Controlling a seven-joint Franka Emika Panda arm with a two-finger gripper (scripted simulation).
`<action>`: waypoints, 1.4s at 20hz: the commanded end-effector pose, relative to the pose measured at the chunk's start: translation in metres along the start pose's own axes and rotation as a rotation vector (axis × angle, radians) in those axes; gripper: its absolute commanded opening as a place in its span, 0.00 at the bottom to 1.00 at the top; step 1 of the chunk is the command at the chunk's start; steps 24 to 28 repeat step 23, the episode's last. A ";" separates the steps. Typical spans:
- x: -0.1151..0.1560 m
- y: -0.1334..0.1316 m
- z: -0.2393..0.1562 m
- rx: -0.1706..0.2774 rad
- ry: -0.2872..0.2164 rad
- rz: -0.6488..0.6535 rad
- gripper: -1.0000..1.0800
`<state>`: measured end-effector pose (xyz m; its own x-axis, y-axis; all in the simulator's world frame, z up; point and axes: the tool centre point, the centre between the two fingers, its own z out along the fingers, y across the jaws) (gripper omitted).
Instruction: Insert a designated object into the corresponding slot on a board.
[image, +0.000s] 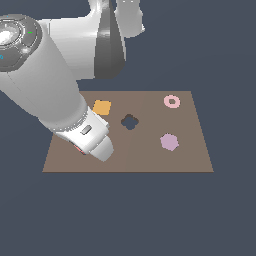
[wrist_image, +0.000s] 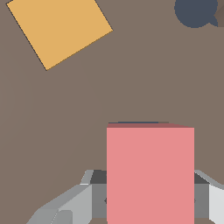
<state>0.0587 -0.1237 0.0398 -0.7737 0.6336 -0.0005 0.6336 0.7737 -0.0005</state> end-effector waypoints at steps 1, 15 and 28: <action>-0.001 0.001 0.000 0.000 -0.001 -0.011 0.00; 0.000 0.001 0.010 -0.001 -0.001 -0.007 0.96; 0.000 0.001 0.010 -0.001 -0.001 -0.007 0.96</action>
